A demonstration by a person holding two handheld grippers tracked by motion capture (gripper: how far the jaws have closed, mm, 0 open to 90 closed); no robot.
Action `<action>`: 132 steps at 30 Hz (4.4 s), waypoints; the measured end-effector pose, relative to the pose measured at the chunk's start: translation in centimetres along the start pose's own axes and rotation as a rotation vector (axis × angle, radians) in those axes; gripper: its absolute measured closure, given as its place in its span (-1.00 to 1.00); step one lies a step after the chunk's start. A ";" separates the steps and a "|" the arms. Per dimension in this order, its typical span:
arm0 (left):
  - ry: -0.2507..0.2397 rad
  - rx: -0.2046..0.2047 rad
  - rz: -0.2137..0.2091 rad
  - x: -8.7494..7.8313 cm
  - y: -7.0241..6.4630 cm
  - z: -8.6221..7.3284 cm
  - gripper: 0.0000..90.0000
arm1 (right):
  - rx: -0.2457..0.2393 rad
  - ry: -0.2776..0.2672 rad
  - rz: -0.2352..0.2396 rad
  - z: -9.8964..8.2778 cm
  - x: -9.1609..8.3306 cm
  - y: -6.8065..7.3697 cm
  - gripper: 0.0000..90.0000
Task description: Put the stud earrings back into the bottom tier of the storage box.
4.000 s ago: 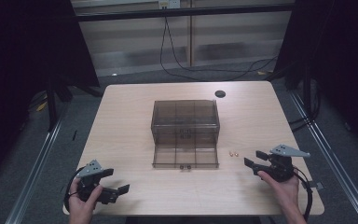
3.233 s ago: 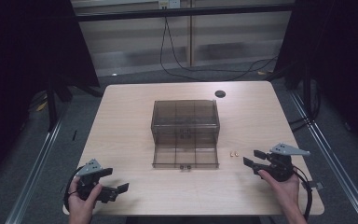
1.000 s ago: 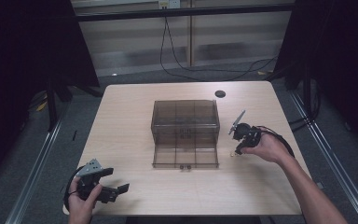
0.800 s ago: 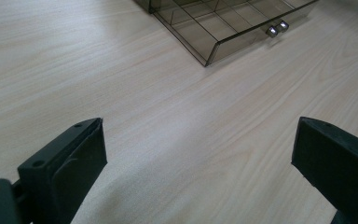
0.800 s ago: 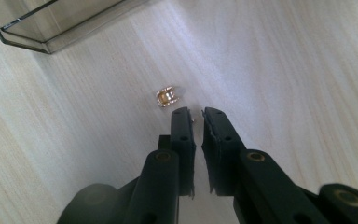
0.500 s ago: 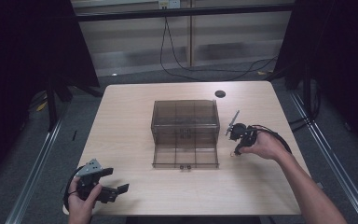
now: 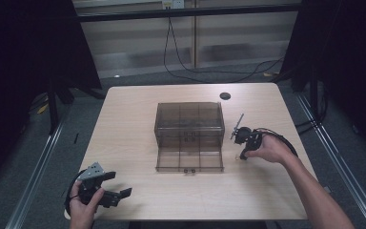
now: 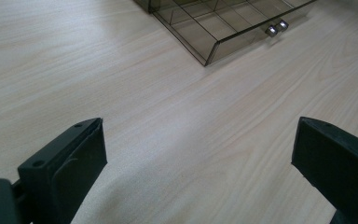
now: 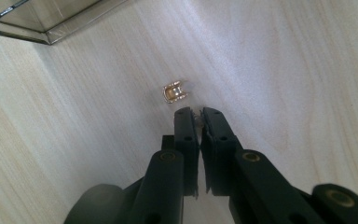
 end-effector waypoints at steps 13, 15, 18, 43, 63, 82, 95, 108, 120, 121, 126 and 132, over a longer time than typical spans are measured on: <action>0.002 0.001 -0.003 0.1 0.0 0.0 -0.93 | 0.002 -0.032 0.019 -0.3 -1.0 0.5 0.89; 0.001 0.002 -0.003 0.0 0.0 0.0 -0.93 | -0.003 -0.033 0.020 -0.3 -1.1 0.6 0.89; -0.002 -0.001 -0.002 0.0 0.0 0.0 -0.93 | -0.010 -0.057 0.030 -0.2 -1.6 0.9 0.89; -0.002 0.002 -0.011 0.0 -0.1 0.0 -0.93 | -0.061 -0.108 0.023 2.0 -4.1 2.0 0.89; 0.003 0.008 -0.008 0.0 -0.1 0.0 -0.93 | -0.137 -0.132 0.041 4.8 -5.1 3.2 0.89; -0.005 0.003 -0.008 0.0 -0.1 0.0 -0.93 | -0.208 -0.136 0.057 8.7 -5.1 4.4 0.89; -0.010 0.002 -0.012 -0.1 -0.1 0.0 -0.93 | -0.262 -0.102 0.069 11.7 -4.4 5.3 0.89; -0.009 0.002 -0.015 -0.1 -0.1 0.1 -0.93 | -0.323 -0.047 0.071 14.5 -3.0 6.0 0.89; -0.008 0.006 -0.016 -0.1 0.0 0.1 -0.93 | -0.361 -0.014 0.075 16.5 -1.1 6.8 0.89; -0.009 0.004 -0.016 -0.1 0.0 0.1 -0.93 | -0.362 -0.006 0.076 16.7 -1.0 7.0 0.89; -0.008 0.007 -0.014 -0.1 0.0 0.1 -0.93 | -0.373 -0.005 0.078 17.4 -0.3 7.2 0.89; -0.006 0.007 -0.011 -0.2 0.0 0.1 -0.93 | -0.408 0.022 0.072 18.1 0.7 7.4 0.89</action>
Point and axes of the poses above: each handheld gripper's, and its own axes: x roughly forward along the jaws, z roughly out of its top, y roughly to its left, the point moved 2 cm from there along x, roughly forward along the jaws, and after that the axes turned 6 degrees about -x, right-handed, at the moved point
